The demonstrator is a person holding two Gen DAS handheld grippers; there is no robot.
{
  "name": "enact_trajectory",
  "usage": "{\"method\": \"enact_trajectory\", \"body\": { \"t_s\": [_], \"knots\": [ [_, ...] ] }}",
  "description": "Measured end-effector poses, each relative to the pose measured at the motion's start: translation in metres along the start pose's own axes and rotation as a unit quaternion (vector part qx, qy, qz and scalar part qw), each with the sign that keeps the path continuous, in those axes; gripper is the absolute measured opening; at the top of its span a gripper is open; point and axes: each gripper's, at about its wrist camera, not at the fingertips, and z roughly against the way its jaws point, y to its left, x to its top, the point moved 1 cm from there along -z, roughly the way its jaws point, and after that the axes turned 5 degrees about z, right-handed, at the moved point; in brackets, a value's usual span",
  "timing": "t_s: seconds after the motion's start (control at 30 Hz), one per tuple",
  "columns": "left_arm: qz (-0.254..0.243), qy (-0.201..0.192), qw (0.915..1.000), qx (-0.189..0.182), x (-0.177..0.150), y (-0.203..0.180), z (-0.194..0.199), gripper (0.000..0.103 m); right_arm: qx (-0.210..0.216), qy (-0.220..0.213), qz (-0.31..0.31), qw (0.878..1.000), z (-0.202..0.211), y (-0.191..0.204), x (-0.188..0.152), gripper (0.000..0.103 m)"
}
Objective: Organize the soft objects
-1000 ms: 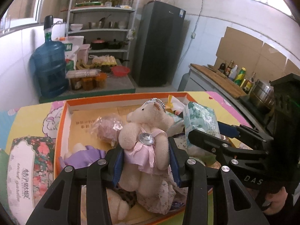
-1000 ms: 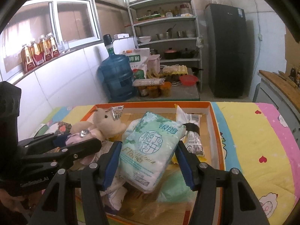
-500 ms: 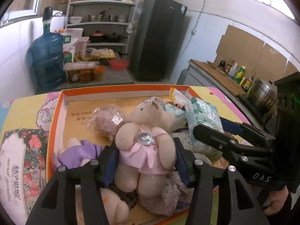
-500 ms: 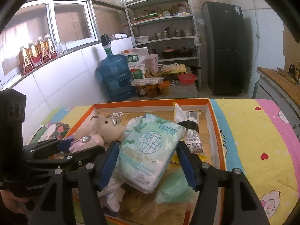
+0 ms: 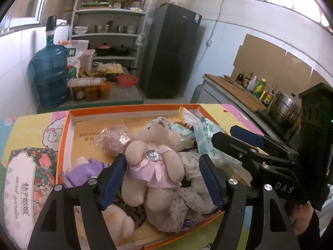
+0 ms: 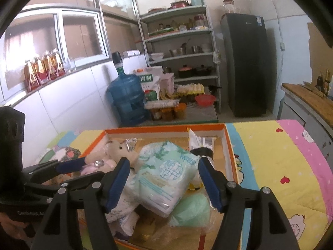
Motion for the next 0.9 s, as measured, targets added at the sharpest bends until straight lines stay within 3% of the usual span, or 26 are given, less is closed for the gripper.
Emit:
{"method": "enact_trajectory", "body": {
  "t_s": [0.23,0.67,0.9],
  "knots": [
    [-0.001,-0.027,0.9996,-0.003,0.000,-0.003,0.028,0.073,0.006,-0.013,0.002,1.000,0.008,0.007,0.004,0.068],
    [-0.012,-0.080,0.9963,0.028,-0.016,-0.002,0.095,0.073,-0.006,-0.022,0.013,1.000,0.043,0.049,0.007,0.068],
    [-0.013,-0.138,0.9877,0.073,-0.031,0.008,0.147,0.073,-0.027,-0.034,0.028,0.999,0.067,0.088,0.000,0.068]
  ]
}}
